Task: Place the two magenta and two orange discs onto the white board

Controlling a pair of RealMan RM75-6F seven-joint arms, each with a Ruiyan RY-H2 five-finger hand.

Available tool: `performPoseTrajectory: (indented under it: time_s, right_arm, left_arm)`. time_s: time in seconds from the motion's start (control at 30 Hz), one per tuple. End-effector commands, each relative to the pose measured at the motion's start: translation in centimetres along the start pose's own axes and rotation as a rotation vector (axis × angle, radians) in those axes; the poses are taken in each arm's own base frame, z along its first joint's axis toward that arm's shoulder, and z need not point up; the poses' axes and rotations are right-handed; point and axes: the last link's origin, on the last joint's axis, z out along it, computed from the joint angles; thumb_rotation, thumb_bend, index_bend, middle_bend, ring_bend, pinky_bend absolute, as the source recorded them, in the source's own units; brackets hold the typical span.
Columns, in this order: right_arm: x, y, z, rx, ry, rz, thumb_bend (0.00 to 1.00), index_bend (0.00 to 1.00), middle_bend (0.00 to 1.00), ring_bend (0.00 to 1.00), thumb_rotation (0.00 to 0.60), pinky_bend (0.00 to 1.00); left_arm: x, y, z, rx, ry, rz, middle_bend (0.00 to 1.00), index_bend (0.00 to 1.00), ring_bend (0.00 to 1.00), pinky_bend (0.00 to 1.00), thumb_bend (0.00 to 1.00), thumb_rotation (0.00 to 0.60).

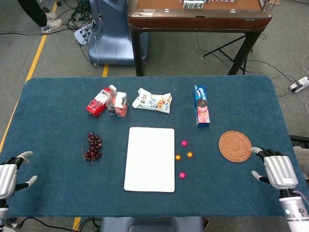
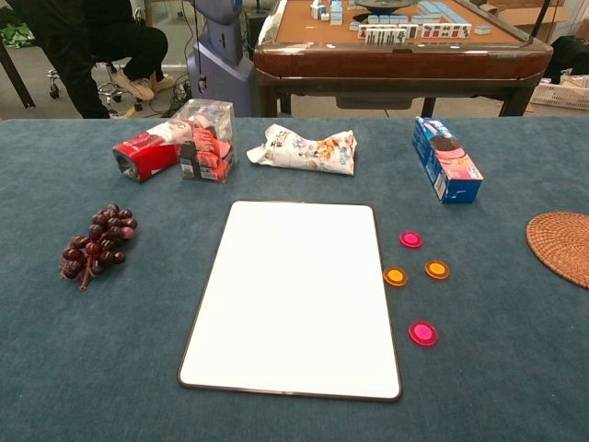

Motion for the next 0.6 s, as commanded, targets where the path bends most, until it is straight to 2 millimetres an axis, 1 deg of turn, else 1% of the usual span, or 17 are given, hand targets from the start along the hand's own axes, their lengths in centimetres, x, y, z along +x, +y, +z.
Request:
performPoseTrajectory:
  time_s: [0.03,0.13,0.2,0.3,0.33,0.37,0.4,0.43,0.47,0.53,0.6]
  right_arm:
    - [0.0,-0.1,0.0,0.007,-0.003,-0.002,0.01,0.3,0.41,0.42,0.6,0.45]
    - [-0.1,-0.4,0.0,0.019,-0.002,0.0,0.01,0.3,0.41,0.42,0.6,0.46]
    - [-0.3,-0.5,0.1,0.031,-0.013,0.006,0.02,0.3,0.41,0.42,0.6,0.49]
    - [-0.4,-1.0,0.2,0.06,-0.019,0.016,0.02,0.31,0.42,0.43,0.6,0.6]
    - [-0.4,-1.3,0.3,0.073,-0.012,0.014,0.02,0.31,0.43,0.44,0.6,0.65]
    - [-0.5,-1.6,0.3,0.086,-0.004,0.012,0.02,0.32,0.47,0.49,0.6,0.73]
    - [-0.6,-2.0,0.4,0.105,0.001,0.006,0.02,0.33,0.5,0.54,0.6,0.78]
    - [-0.7,-2.4,0.5,0.121,-0.001,-0.002,0.02,0.34,0.59,0.63,0.6,0.86]
    - [-0.8,-2.8,0.6,0.139,-0.007,-0.012,0.02,0.35,0.66,0.71,0.6,0.91]
    - [-0.8,-4.0,1.0,0.181,-0.011,-0.045,0.02,0.36,0.8,0.84,0.6,0.97]
    - [-0.8,-5.2,1.4,0.218,-0.007,-0.07,0.02,0.37,0.91,0.95,0.6,1.0]
  left_arm:
    - [0.1,0.1,-0.1,-0.003,0.006,0.002,0.47,0.33,0.41,0.53,0.03,0.6]
    - [0.2,0.1,-0.1,0.001,0.012,-0.001,0.47,0.33,0.41,0.53,0.03,0.6]
    - [0.1,0.0,-0.1,0.006,0.006,-0.003,0.47,0.33,0.41,0.53,0.03,0.6]
    - [0.0,0.0,0.0,0.008,0.0,-0.004,0.47,0.33,0.41,0.53,0.03,0.6]
    - [0.0,-0.1,0.0,0.009,-0.001,-0.004,0.47,0.33,0.41,0.54,0.03,0.6]
    - [0.1,-0.1,0.0,0.009,-0.001,-0.003,0.47,0.33,0.41,0.54,0.03,0.6]
    - [0.1,-0.1,0.0,0.01,0.002,-0.004,0.47,0.33,0.41,0.54,0.03,0.6]
    - [0.2,-0.2,0.1,0.01,0.007,-0.005,0.47,0.34,0.41,0.54,0.03,0.6]
    - [0.3,-0.2,0.1,0.009,0.012,-0.005,0.47,0.34,0.41,0.54,0.03,0.6]
    - [0.5,-0.3,0.0,0.013,0.018,-0.014,0.47,0.34,0.41,0.54,0.03,0.6]
    - [0.7,-0.4,0.1,0.018,0.026,-0.024,0.47,0.34,0.41,0.54,0.03,0.6]
